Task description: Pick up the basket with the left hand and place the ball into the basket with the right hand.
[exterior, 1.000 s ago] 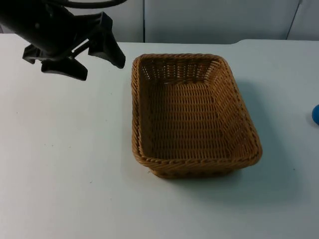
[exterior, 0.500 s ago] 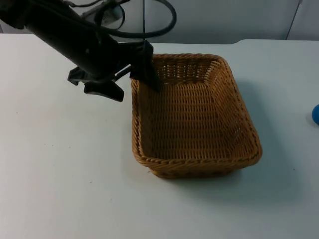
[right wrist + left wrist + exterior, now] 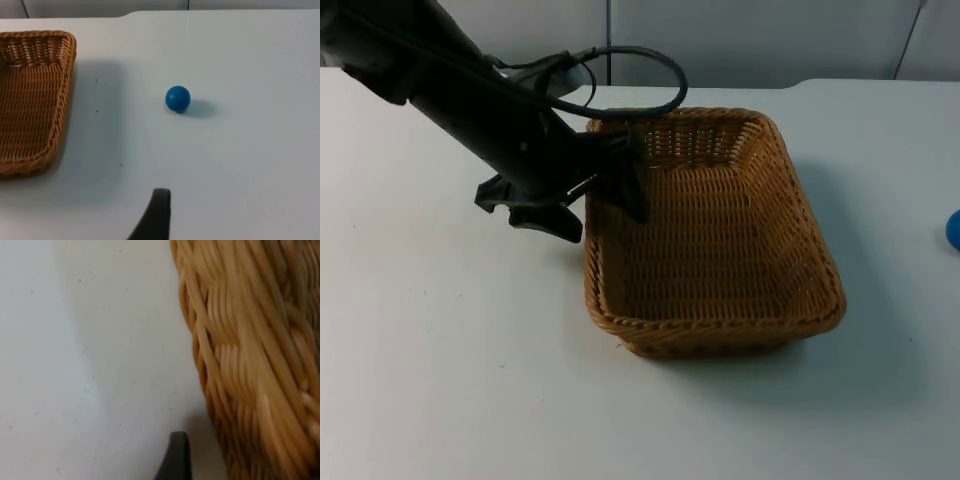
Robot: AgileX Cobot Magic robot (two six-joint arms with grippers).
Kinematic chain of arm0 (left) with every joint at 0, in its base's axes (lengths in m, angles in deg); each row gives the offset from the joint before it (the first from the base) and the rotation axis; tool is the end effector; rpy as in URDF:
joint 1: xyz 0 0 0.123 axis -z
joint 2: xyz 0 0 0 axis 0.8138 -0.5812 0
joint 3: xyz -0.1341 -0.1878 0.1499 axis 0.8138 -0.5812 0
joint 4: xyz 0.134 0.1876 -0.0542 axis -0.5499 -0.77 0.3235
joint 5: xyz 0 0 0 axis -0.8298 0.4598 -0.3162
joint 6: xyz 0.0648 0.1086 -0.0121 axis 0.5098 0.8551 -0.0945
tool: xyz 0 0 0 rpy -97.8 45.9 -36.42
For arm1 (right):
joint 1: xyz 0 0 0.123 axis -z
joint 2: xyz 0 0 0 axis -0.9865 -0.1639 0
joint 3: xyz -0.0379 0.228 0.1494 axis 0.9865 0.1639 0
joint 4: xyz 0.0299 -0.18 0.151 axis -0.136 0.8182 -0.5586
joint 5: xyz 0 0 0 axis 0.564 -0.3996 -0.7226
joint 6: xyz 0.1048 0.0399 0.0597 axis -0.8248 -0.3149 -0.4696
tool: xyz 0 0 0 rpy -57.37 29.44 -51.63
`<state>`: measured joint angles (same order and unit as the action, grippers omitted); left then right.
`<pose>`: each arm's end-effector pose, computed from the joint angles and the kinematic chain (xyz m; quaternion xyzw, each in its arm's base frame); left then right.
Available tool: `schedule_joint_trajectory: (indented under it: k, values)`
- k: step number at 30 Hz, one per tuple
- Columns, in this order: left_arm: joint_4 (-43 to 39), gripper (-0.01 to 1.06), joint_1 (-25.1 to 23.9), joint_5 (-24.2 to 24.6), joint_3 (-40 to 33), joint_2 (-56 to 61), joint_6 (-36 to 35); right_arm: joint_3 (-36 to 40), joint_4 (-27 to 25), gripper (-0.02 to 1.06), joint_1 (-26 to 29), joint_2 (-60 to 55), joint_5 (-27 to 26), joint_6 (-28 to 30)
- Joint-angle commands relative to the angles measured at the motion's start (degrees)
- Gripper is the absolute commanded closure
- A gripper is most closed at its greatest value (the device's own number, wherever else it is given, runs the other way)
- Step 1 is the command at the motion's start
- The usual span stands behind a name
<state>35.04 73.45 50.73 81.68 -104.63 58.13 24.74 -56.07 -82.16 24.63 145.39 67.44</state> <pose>0.3972 -0.2019 0.0679 0.0814 0.9433 -0.2956 0.1269 0.0223 -0.0083 0.2532 0.0010 0.8576 -0.0258 0.5137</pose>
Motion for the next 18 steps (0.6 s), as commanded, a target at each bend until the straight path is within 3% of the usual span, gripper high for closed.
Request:
schedule_joint_trajectory:
  k: [1,8,12,13,16,18]
  values:
    - [0.3,0.38,0.8,0.1,0.7,-0.4,-0.6,-0.1,0.1,0.22,0.5,0.2,-0.3,0.0]
    - [0.3,0.42,1.7,-0.3,0.7,-0.6,-0.6,-0.1,0.1,0.22,0.5,0.2,-0.3,0.0]
    - [0.2,0.63,2.0,-0.6,0.7,-0.6,-1.6,-0.1,0.1,0.22,0.5,0.2,-0.3,0.0]
    - [0.2,0.63,2.0,-0.6,0.7,-0.6,-1.6,-0.1,0.1,0.22,0.5,0.2,-0.3,0.0]
    - [0.2,0.82,2.1,-1.1,0.7,-0.6,-2.0,-0.1,0.1,0.22,0.5,0.2,-0.3,0.0]
    - [0.3,0.87,2.1,-1.7,0.7,-0.6,-2.5,-0.1,0.2,0.22,0.5,0.2,-0.3,0.0]
